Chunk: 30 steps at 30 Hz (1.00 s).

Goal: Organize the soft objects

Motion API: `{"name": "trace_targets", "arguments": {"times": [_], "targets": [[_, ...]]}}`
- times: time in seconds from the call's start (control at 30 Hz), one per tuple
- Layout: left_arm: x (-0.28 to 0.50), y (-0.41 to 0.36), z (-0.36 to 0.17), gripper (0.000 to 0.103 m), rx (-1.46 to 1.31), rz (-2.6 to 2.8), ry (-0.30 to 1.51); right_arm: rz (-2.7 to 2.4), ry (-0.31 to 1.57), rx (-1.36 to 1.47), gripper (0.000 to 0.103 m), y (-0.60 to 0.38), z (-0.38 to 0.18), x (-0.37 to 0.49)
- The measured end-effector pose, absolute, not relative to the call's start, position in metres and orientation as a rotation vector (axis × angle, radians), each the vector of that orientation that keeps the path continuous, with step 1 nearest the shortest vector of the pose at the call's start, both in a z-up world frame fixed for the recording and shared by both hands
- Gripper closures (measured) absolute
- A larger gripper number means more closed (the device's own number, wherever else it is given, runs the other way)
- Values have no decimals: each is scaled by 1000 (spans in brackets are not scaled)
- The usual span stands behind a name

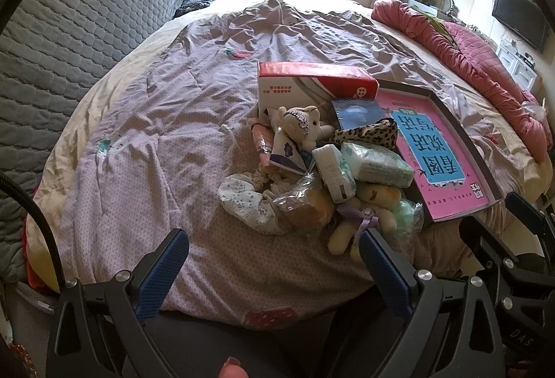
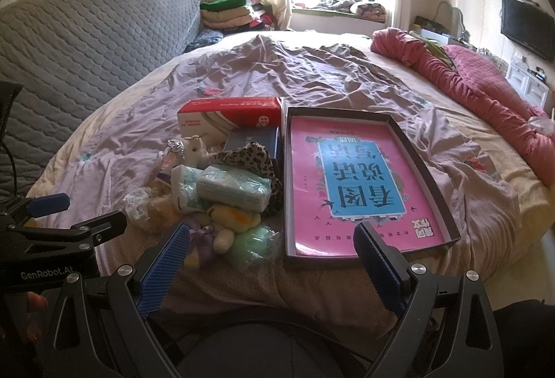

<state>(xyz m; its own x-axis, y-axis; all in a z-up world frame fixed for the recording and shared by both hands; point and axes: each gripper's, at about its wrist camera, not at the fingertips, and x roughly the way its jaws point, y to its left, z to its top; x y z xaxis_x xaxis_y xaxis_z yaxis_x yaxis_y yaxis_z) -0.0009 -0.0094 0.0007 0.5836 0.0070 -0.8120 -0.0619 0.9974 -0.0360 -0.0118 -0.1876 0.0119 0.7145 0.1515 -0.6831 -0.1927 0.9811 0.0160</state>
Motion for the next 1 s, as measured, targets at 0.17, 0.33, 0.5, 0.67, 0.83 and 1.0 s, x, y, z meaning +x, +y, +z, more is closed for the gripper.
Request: {"name": "trace_targets", "arguments": {"times": [0.17, 0.33, 0.5, 0.67, 0.83, 1.0], "targets": [[1, -6, -2, 4, -73, 39, 957, 193, 758, -51, 7, -188, 11, -11], [2, -2, -6, 4, -88, 36, 969, 196, 770, -45, 7, -190, 10, -8], [4, 5, -10, 4, -113, 34, 978, 196, 783, -39, 7, -192, 7, -5], [7, 17, -20, 4, -157, 38, 1003, 211, 790, -52, 7, -192, 4, 0], [12, 32, -31, 4, -191, 48, 1033, 223, 812, -64, 7, -188, -3, 10], [14, 49, -40, 4, -223, 71, 1042, 235, 824, -70, 7, -185, -9, 17]]}}
